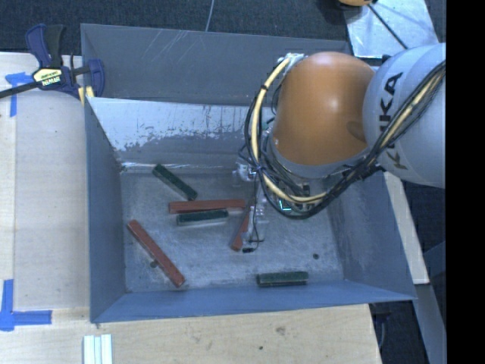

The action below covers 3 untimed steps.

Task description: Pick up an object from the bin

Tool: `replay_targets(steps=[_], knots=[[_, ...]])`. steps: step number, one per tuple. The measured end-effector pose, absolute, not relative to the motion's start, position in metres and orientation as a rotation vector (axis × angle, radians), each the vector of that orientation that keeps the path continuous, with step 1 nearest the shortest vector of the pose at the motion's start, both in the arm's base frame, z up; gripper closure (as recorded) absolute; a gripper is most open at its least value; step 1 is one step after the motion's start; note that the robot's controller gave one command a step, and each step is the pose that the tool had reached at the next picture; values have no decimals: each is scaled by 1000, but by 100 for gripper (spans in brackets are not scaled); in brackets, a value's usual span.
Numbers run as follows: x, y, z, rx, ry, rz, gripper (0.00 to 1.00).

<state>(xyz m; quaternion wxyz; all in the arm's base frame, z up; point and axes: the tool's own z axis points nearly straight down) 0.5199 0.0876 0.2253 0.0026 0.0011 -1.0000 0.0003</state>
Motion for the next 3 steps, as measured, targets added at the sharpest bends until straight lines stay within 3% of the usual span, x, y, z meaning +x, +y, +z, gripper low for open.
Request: replay_targets(steps=[1, 2, 3], knots=[[522, 87, 230, 0, -3145, -2, 0], [536, 99, 184, 23, -3153, -3, 0], [551, 112, 122, 58, -3147, -2, 0]])
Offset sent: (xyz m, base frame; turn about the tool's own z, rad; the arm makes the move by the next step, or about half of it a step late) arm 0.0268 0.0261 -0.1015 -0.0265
